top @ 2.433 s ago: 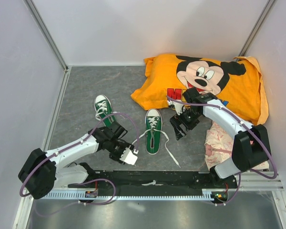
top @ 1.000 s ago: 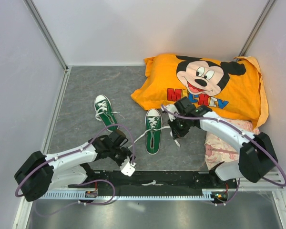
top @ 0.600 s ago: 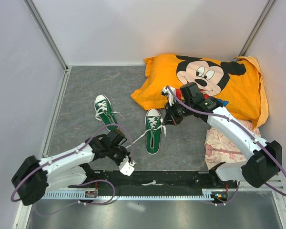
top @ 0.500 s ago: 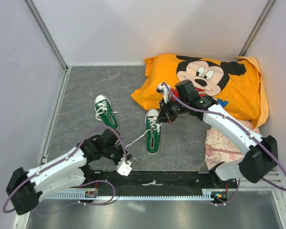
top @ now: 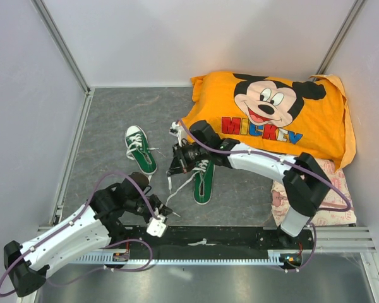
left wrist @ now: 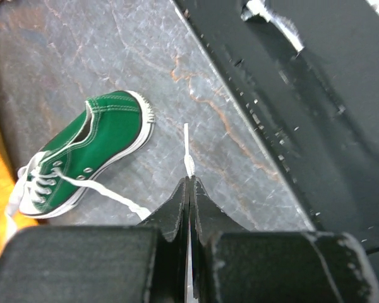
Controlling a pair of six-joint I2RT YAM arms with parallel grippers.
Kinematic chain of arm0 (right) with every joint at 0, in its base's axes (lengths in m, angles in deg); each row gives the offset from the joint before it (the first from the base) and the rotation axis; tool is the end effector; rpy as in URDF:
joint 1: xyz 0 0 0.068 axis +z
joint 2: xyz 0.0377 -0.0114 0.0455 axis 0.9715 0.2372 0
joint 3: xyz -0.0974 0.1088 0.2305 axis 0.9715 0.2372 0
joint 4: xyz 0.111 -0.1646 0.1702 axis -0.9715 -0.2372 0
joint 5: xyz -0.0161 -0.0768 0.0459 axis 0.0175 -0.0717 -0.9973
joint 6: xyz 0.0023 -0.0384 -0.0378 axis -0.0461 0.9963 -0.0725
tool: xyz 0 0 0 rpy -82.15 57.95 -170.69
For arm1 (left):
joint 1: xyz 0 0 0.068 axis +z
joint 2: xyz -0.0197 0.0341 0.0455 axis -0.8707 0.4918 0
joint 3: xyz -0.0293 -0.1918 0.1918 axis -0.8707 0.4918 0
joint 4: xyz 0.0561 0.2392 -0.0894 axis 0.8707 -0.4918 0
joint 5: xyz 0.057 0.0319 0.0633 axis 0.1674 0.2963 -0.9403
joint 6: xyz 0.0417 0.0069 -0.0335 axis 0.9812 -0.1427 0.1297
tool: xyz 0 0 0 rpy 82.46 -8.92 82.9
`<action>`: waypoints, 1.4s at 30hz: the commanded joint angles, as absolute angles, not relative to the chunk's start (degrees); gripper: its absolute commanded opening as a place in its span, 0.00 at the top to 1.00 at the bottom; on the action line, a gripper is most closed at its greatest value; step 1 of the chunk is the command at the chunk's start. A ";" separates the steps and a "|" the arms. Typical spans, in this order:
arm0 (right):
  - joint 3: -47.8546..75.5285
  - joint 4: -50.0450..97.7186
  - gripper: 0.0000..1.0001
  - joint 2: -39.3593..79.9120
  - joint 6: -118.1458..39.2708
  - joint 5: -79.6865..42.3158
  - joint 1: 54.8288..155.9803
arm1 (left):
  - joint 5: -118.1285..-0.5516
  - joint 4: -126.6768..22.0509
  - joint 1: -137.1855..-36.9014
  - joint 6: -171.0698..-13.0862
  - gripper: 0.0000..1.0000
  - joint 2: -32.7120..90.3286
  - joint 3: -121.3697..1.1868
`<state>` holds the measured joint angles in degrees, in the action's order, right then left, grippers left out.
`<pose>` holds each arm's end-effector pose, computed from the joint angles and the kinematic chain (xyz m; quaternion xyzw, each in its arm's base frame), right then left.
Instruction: Tie the shoes
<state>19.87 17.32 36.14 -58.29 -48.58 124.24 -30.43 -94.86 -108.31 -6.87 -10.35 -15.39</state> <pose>0.2394 0.2979 0.2585 -0.3090 0.7930 0.4923 0.1826 0.0682 -0.1072 0.2140 0.8291 0.3380 -0.2173 0.3887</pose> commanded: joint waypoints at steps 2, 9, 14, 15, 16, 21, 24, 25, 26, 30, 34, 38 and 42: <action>18.55 23.38 0.78 40.79 -64.09 -47.16 125.32 | -23.75 -93.18 -109.06 -18.17 0.99 -7.14 -21.66; 15.03 19.16 0.32 37.64 -60.40 -51.21 123.92 | -21.02 -87.03 -110.46 -28.29 0.98 -3.89 -23.87; 12.48 15.30 0.22 33.69 -59.08 -57.09 120.50 | -22.34 -82.46 -110.47 -34.87 0.98 -1.25 -26.50; 12.39 14.86 0.22 32.98 -58.90 -58.67 118.22 | -22.77 -80.80 -110.47 -36.88 0.99 -0.64 -27.03; 12.65 13.81 0.22 32.28 -57.95 -59.03 116.90 | -23.56 -79.13 -110.47 -41.43 0.99 0.67 -27.38; 13.97 5.55 0.26 27.53 -48.20 -56.84 106.45 | -32.87 -67.61 -109.42 -53.14 0.98 7.61 -31.16; 16.08 1.85 0.28 24.90 -44.06 -55.79 101.79 | -33.33 -63.40 -103.37 -60.96 0.98 15.00 -35.20; 17.30 0.63 0.29 24.11 -43.44 -55.00 100.98 | -33.06 -62.42 -99.34 -65.51 0.98 16.93 -37.56; 18.01 0.09 0.29 22.79 -42.56 -54.73 100.37 | -32.54 -61.54 -97.39 -67.73 0.98 19.21 -38.80; 21.34 -2.72 0.31 20.06 -34.14 -52.10 99.74 | -32.00 -57.50 -89.74 -75.91 0.99 30.88 -44.95; 22.67 -4.74 0.34 19.88 -27.89 -49.81 99.83 | -34.20 -55.56 -84.64 -79.97 0.98 38.73 -51.62; 22.76 -6.24 0.39 21.46 -23.23 -49.28 99.75 | -37.27 -55.12 -82.52 -83.22 0.99 45.15 -54.63; 23.38 -6.59 0.41 23.04 -19.27 -49.80 100.27 | -40.35 -54.59 -80.76 -86.90 0.98 49.98 -55.42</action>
